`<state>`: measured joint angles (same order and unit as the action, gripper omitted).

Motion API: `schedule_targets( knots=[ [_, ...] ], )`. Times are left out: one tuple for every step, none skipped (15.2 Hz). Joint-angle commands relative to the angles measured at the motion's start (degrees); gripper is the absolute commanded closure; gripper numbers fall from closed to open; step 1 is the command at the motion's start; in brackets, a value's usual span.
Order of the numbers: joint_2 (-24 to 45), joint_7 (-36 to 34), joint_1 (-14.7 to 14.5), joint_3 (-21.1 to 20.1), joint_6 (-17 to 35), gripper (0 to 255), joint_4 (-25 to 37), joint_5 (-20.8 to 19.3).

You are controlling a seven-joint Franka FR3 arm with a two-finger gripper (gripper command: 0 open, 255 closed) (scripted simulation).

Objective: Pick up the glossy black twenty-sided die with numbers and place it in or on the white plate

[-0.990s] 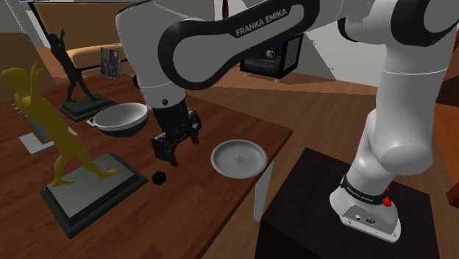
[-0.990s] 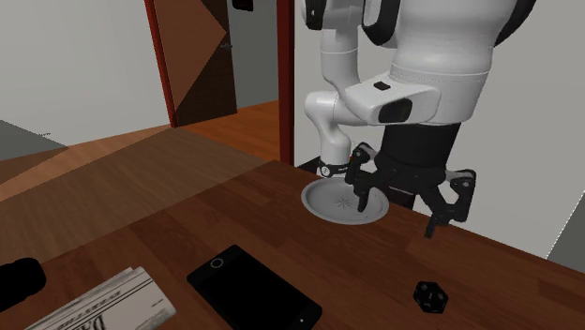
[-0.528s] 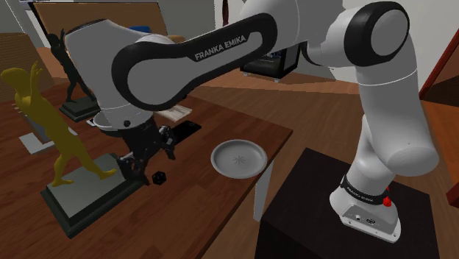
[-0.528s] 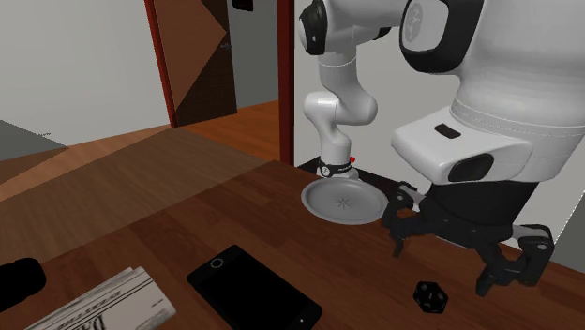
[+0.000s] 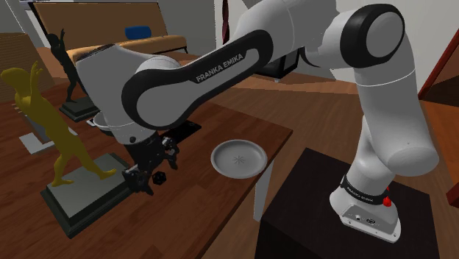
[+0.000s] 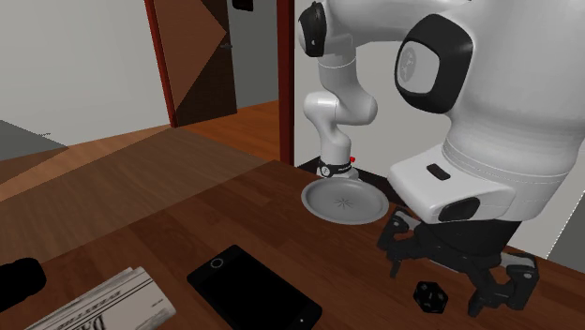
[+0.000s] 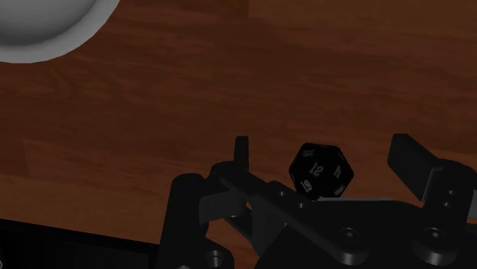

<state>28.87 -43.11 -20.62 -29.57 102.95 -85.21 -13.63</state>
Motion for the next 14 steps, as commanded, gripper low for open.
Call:
schedule_targets(
  knots=[
    [0.0, 0.0, 0.0, 0.0, 0.2, 0, -0.2, 0.0],
    [0.0, 0.0, 0.0, 0.0, 0.2, 0, -0.2, 0.0],
    [0.0, 0.0, 0.0, 0.0, 0.2, 0, -0.2, 0.0],
    [0.0, 0.0, 0.0, 0.0, 0.2, 0, -0.2, 0.0],
    [0.0, 0.0, 0.0, 0.0, 0.2, 0, -0.2, 0.0],
    [0.0, 0.0, 0.0, 0.0, 0.2, 0, -0.2, 0.0],
    [0.0, 0.0, 0.0, 0.0, 0.2, 255, -0.2, 0.0],
    [0.0, 0.0, 0.0, 0.0, 0.2, 255, -0.2, 0.0],
    [0.0, 0.0, 0.0, 0.0, 0.2, 255, -0.2, 0.0],
    [0.0, 0.0, 0.0, 0.0, 0.2, 255, -0.2, 0.0],
    [0.0, 0.0, 0.0, 0.0, 0.3, 255, -0.2, 0.0],
    [0.0, 0.0, 0.0, 0.0, 0.3, 255, -0.2, 0.0],
    [0.0, 0.0, 0.0, 0.0, 0.3, 255, -0.3, 0.0],
    [0.0, 0.0, 0.0, 0.0, 0.3, 255, -0.3, 0.0]
  ],
)
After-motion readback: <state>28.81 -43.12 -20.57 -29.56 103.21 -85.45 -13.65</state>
